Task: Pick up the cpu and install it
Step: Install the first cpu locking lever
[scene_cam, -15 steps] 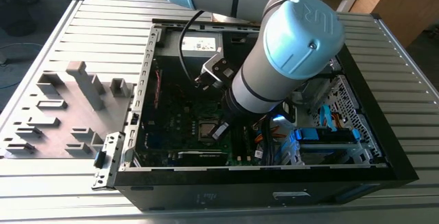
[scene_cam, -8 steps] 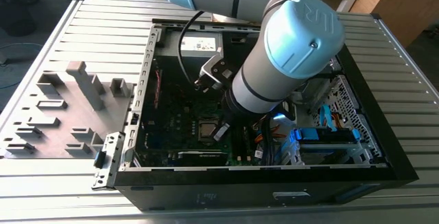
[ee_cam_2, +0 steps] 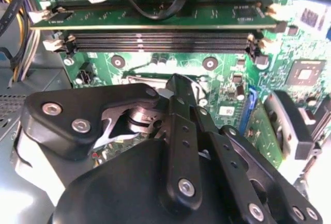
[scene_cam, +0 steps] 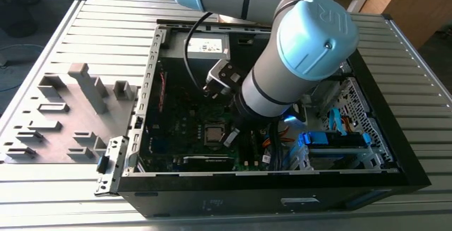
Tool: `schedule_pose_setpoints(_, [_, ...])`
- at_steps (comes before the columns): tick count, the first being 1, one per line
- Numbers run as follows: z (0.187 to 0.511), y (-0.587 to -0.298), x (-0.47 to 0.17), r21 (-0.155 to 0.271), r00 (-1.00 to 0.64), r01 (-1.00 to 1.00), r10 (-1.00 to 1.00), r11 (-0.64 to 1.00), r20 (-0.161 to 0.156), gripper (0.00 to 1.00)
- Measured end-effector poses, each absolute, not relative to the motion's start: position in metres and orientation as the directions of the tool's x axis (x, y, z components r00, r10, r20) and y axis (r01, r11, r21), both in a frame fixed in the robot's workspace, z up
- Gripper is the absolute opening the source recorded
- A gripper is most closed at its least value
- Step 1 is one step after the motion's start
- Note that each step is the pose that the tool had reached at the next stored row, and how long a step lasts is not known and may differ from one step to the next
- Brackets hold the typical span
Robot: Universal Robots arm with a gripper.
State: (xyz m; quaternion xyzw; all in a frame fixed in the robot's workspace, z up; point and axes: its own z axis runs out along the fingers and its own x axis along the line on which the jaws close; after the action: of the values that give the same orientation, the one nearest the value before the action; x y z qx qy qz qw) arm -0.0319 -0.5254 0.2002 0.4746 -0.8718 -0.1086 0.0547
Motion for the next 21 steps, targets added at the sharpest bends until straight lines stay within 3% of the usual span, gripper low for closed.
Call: schedule_pose_setpoints(21, [0.184, -0.525, -0.028, 0.24, -0.499, -0.842, -0.866, 0.483, -0.006, 0.11])
